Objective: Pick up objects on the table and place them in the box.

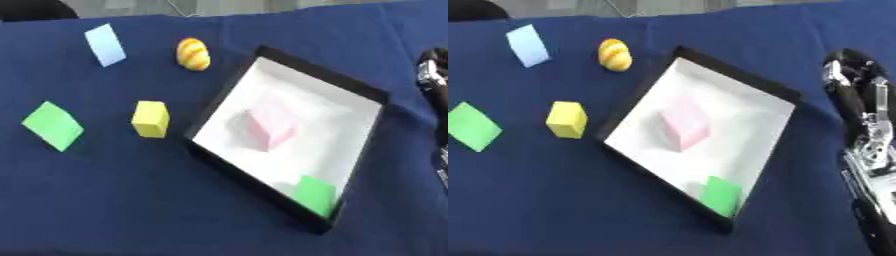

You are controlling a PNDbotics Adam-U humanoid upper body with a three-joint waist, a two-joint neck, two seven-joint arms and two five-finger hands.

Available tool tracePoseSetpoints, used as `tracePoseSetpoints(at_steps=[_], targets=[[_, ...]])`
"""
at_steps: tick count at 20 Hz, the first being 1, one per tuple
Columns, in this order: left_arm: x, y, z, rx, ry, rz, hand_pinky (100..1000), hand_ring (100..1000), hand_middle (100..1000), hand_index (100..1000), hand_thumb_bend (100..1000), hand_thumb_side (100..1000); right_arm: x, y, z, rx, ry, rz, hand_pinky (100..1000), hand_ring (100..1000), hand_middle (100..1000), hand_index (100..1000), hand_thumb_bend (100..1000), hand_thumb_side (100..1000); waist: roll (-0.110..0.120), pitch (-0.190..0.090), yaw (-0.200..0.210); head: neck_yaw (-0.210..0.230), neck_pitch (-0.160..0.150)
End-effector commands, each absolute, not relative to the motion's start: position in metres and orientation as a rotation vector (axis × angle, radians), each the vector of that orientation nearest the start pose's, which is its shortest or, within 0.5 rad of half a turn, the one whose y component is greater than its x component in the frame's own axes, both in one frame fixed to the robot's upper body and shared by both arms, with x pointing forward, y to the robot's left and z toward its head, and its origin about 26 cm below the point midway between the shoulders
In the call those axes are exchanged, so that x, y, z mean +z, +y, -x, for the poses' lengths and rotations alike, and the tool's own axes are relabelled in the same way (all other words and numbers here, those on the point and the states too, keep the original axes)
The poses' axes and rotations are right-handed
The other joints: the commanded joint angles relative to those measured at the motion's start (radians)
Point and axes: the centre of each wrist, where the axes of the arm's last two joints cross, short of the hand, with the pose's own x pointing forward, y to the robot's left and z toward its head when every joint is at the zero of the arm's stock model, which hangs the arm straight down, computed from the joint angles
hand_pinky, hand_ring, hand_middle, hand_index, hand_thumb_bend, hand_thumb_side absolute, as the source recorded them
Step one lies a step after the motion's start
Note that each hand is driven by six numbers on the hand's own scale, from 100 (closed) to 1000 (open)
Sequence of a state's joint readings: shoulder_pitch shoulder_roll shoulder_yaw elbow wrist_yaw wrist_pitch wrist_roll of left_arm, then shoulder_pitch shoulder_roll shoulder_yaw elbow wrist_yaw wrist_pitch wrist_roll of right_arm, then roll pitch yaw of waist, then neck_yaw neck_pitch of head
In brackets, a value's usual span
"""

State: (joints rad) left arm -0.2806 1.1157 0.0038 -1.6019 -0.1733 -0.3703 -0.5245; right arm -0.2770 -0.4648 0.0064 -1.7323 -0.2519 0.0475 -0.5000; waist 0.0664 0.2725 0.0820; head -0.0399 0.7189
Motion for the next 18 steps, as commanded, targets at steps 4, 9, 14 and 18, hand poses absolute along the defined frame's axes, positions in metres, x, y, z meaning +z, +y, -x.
tracePoseSetpoints(at_steps=[4, 9, 14, 18], targets=[[0.273, 0.452, -0.317, -1.8, -1.298, -0.874, 923, 938, 827, 874, 741, 100, 0.158, -0.316, -0.329, -0.195, -1.992, 0.423, 780, 775, 726, 800, 202, 425, 0.016, -0.022, 0.0, 0.015, 0.002], [0.266, 0.451, -0.328, -1.939, -1.262, -1.048, 924, 952, 860, 888, 706, 100, 0.158, -0.314, -0.329, -0.19, -1.99, 0.415, 780, 775, 724, 799, 199, 429, 0.017, -0.024, -0.007, 0.027, 0.006], [0.257, 0.451, -0.344, -1.997, -1.25, -1.016, 926, 954, 873, 872, 696, 100, 0.158, -0.312, -0.33, -0.193, -1.996, 0.409, 779, 771, 720, 798, 196, 426, 0.018, -0.023, -0.013, 0.037, 0.006], [0.253, 0.448, -0.358, -1.988, -1.264, -0.949, 922, 946, 868, 874, 691, 100, 0.157, -0.311, -0.33, -0.191, -1.99, 0.407, 779, 771, 719, 798, 193, 432, 0.016, -0.023, -0.016, 0.041, 0.002]])
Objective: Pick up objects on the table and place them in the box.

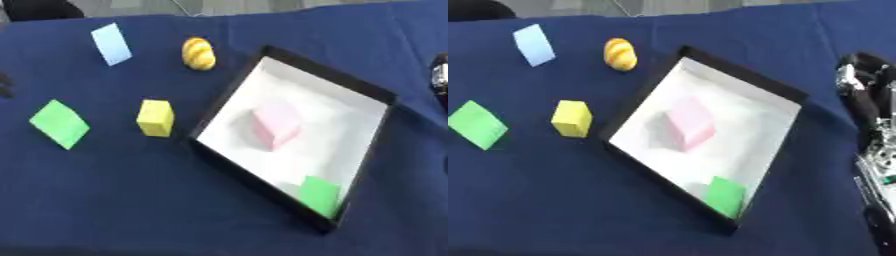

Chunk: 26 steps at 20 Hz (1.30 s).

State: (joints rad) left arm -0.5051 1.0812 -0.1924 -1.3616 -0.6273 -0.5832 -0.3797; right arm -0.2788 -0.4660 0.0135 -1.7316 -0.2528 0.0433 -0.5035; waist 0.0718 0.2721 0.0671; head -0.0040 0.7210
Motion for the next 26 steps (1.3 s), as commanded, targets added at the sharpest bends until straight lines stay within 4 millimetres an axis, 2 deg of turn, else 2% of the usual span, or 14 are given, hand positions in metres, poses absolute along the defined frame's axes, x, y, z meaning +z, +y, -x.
tracePoseSetpoints(at_steps=[1, 15, 26], targets=[[0.253, 0.447, -0.361, -1.99, -1.266, -0.936, 921, 946, 868, 874, 691, 100, 0.157, -0.311, -0.33, -0.19, -1.988, 0.407, 779, 770, 719, 798, 193, 432, 0.011, -0.022, -0.001, 0.006, 0.0], [0.255, 0.421, -0.395, -1.982, -1.331, -0.809, 914, 930, 846, 868, 722, 100, 0.155, -0.312, -0.331, -0.2, -1.979, 0.412, 779, 769, 716, 797, 193, 433, 0.007, -0.023, -0.002, 0.012, -0.004], [0.248, 0.415, -0.411, -1.98, -1.308, -0.729, 895, 919, 830, 842, 755, 100, 0.157, -0.311, -0.331, -0.213, -1.986, 0.405, 779, 769, 717, 797, 193, 432, 0.004, -0.018, -0.009, 0.018, -0.005]])
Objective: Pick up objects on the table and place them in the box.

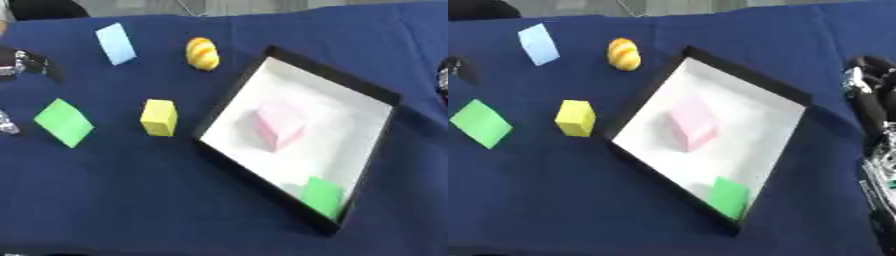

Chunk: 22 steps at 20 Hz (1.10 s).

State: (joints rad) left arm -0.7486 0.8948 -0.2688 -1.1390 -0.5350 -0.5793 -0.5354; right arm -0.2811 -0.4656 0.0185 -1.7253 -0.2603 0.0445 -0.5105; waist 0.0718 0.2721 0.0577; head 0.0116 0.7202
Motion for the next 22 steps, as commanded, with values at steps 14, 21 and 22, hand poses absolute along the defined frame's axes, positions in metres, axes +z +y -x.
tracePoseSetpoints(at_steps=[14, 21, 22], targets=[[0.225, 0.403, -0.437, -2.03, -1.236, -0.787, 891, 928, 856, 869, 733, 100, 0.156, -0.309, -0.332, -0.212, -1.984, 0.392, 780, 770, 718, 795, 194, 433, -0.001, -0.017, -0.003, 0.007, -0.008], [0.209, 0.396, -0.445, -2.056, -1.215, -0.745, 767, 774, 671, 722, 687, 100, 0.156, -0.307, -0.332, -0.215, -1.985, 0.383, 780, 771, 719, 796, 195, 433, -0.002, -0.017, -0.006, 0.014, -0.005], [0.212, 0.395, -0.445, -2.049, -1.242, -0.755, 737, 731, 625, 675, 684, 100, 0.156, -0.307, -0.332, -0.216, -1.985, 0.383, 780, 771, 719, 796, 195, 434, -0.002, -0.017, -0.005, 0.015, -0.005]])
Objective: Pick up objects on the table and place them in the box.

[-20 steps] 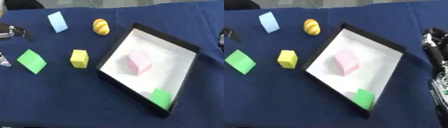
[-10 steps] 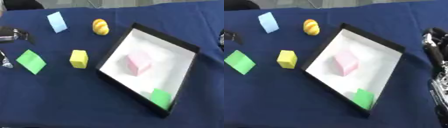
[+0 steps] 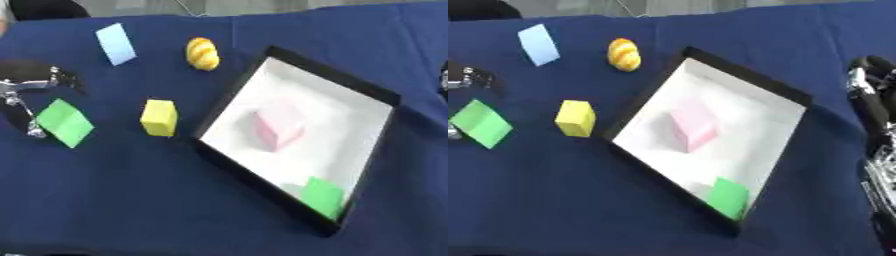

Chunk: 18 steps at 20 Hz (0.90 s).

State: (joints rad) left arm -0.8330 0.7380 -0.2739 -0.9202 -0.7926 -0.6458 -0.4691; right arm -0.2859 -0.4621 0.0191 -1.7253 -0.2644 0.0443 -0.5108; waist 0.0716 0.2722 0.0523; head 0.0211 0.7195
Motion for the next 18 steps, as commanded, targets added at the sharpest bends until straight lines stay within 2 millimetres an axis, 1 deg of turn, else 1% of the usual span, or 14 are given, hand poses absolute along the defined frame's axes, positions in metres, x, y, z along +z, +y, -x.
tracePoseSetpoints(at_steps=[1, 2, 3, 5, 6, 7, 8, 9, 10, 12, 14, 16, 17, 18], targets=[[0.218, 0.391, -0.445, -2.043, -1.281, -0.772, 691, 654, 576, 621, 678, 100, 0.156, -0.307, -0.332, -0.217, -1.984, 0.383, 780, 770, 718, 795, 195, 434, -0.001, -0.017, 0.001, 0.006, -0.002], [0.228, 0.386, -0.444, -2.04, -1.334, -0.797, 687, 647, 572, 615, 677, 100, 0.156, -0.308, -0.332, -0.217, -1.983, 0.384, 780, 770, 718, 795, 195, 434, -0.001, -0.017, 0.001, 0.007, -0.001], [0.24, 0.378, -0.443, -2.03, -1.403, -0.821, 652, 584, 521, 556, 666, 100, 0.155, -0.308, -0.332, -0.217, -1.982, 0.386, 780, 770, 719, 796, 194, 434, -0.002, -0.018, 0.003, 0.009, 0.002], [0.273, 0.354, -0.437, -1.994, -1.603, -0.874, 637, 555, 499, 529, 649, 100, 0.155, -0.309, -0.332, -0.216, -1.982, 0.39, 780, 770, 718, 795, 194, 433, -0.002, -0.02, 0.006, 0.014, 0.006], [0.29, 0.337, -0.434, -1.979, -1.708, -0.889, 632, 540, 488, 518, 643, 100, 0.155, -0.309, -0.332, -0.217, -1.981, 0.393, 780, 770, 718, 795, 194, 433, -0.002, -0.021, 0.008, 0.015, 0.007], [0.303, 0.321, -0.432, -1.972, -1.787, -0.885, 631, 527, 479, 506, 635, 100, 0.155, -0.31, -0.331, -0.217, -1.98, 0.394, 780, 769, 718, 795, 193, 431, -0.002, -0.022, 0.008, 0.018, 0.009], [0.316, 0.3, -0.43, -1.984, -1.859, -0.865, 635, 531, 482, 509, 635, 100, 0.155, -0.31, -0.331, -0.216, -1.982, 0.395, 780, 770, 718, 795, 193, 429, -0.001, -0.025, 0.009, 0.021, 0.011], [0.324, 0.282, -0.429, -2.003, -1.905, -0.843, 643, 542, 490, 517, 638, 100, 0.156, -0.31, -0.331, -0.218, -1.985, 0.396, 780, 770, 719, 795, 192, 424, -0.001, -0.027, 0.009, 0.024, 0.013], [0.33, 0.26, -0.429, -2.038, -1.935, -0.812, 644, 546, 494, 522, 643, 100, 0.157, -0.31, -0.331, -0.225, -1.991, 0.396, 780, 770, 720, 796, 190, 424, -0.001, -0.03, 0.008, 0.025, 0.015], [0.329, 0.218, -0.435, -2.117, -1.936, -0.748, 644, 556, 501, 530, 650, 100, 0.159, -0.31, -0.331, -0.248, -2.0, 0.398, 781, 774, 723, 797, 192, 423, -0.003, -0.034, 0.005, 0.031, 0.019], [0.322, 0.186, -0.441, -2.187, -1.912, -0.711, 646, 567, 510, 538, 653, 100, 0.162, -0.309, -0.332, -0.27, -2.013, 0.399, 783, 779, 727, 798, 190, 418, -0.005, -0.037, 0.0, 0.041, 0.023], [0.315, 0.163, -0.447, -2.209, -1.917, -0.705, 648, 573, 515, 542, 652, 100, 0.167, -0.308, -0.333, -0.292, -2.03, 0.401, 785, 782, 728, 798, 188, 415, -0.007, -0.04, -0.005, 0.05, 0.026], [0.311, 0.156, -0.45, -2.208, -1.924, -0.712, 648, 573, 515, 542, 652, 100, 0.169, -0.308, -0.333, -0.298, -2.035, 0.403, 786, 785, 731, 799, 179, 574, -0.008, -0.041, -0.007, 0.051, 0.026], [0.309, 0.147, -0.452, -2.204, -1.948, -0.72, 641, 574, 516, 543, 647, 100, 0.171, -0.308, -0.333, -0.3, -2.043, 0.406, 787, 786, 731, 800, 185, 414, -0.01, -0.043, -0.011, 0.052, 0.027]])
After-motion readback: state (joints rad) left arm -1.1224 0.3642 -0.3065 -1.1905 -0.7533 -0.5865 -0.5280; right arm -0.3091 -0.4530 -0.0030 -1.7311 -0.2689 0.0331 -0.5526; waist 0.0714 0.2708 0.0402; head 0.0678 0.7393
